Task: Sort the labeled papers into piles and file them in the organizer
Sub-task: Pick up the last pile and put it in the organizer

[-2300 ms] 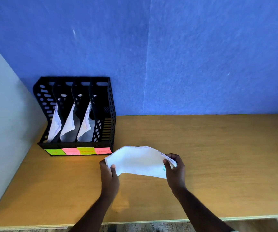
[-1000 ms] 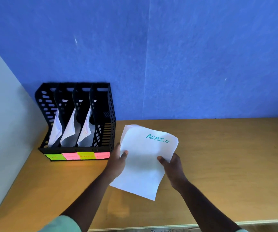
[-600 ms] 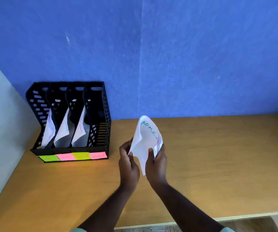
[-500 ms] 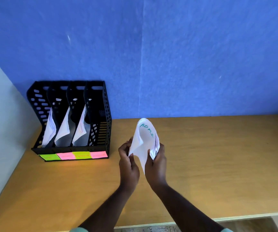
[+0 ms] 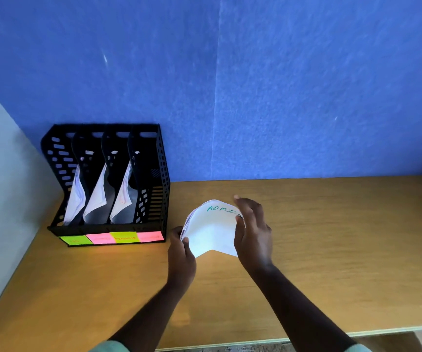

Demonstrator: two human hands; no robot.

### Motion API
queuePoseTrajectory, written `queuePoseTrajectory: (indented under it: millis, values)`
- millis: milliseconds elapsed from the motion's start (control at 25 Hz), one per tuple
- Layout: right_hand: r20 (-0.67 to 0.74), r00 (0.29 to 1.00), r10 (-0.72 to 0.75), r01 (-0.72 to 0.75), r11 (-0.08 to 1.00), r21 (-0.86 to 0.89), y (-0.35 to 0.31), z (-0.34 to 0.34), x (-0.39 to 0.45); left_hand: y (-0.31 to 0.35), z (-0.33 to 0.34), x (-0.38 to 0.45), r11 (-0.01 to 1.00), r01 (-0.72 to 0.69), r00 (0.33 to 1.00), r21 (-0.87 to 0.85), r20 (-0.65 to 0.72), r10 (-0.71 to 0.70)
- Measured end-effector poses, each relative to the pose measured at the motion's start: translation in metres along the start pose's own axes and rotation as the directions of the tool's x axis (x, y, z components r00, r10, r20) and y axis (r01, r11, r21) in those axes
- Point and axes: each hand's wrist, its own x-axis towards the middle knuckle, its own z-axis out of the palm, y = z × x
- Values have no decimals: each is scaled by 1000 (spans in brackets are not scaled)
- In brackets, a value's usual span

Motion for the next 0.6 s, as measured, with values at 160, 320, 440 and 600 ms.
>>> queuePoseTrajectory:
  millis: [160,320,440,600]
  values:
    - [67,994,-92,102,981,-167,6,1,5,2,1,6,1000,4,1000,16,2,-4]
    - [109,987,-123,142,972,-190,0,2,9,4,3,10,999,6,1000,47,-7,-5]
    - [94,995,-42,51,994,-93,2,3,12,6,3,10,998,1,1000,57,-18,0]
    - [129,883,451,-457,765,454,24,1,6,11,-2,13,999,36,999,37,-16,-35]
